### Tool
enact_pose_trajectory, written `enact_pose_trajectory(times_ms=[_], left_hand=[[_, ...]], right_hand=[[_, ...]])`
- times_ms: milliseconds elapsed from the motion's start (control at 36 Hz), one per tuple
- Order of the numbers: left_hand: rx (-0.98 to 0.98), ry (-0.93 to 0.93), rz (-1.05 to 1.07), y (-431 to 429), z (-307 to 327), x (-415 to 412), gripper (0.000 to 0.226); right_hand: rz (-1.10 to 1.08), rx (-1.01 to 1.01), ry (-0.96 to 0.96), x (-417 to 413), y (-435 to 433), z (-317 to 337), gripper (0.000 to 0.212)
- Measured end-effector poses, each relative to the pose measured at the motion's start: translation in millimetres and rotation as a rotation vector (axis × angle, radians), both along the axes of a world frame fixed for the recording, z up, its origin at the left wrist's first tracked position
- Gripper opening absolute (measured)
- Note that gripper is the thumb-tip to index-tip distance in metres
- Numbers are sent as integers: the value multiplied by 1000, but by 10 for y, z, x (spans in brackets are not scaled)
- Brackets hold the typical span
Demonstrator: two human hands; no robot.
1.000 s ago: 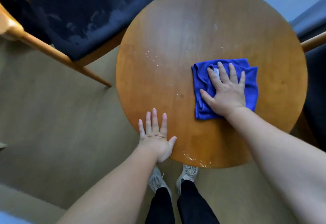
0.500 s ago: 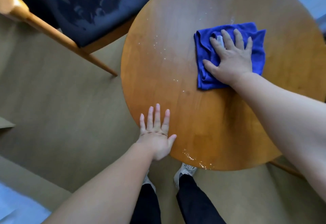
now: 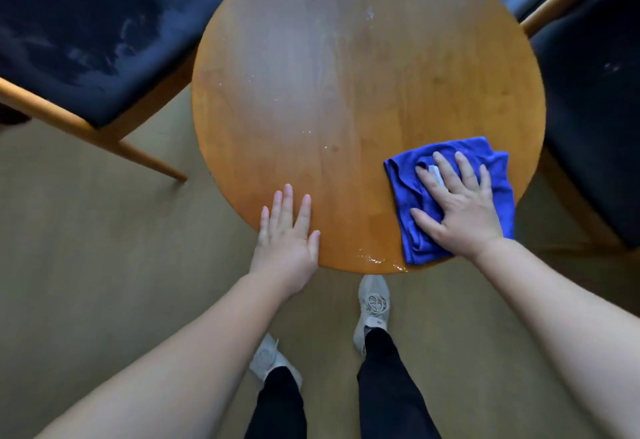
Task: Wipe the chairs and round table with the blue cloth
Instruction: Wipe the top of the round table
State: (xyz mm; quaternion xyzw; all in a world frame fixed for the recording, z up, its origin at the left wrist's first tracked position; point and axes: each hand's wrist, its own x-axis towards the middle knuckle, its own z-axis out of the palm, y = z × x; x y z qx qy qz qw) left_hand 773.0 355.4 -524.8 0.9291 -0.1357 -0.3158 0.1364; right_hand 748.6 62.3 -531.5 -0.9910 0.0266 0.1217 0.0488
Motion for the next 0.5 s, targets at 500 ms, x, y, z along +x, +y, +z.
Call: enact_pose_trajectory(times_ms=[500], left_hand=[[-209,-157,-24,1312,263,-319,50]], right_hand=[[-163,-58,34,-181,1754,-26,73]])
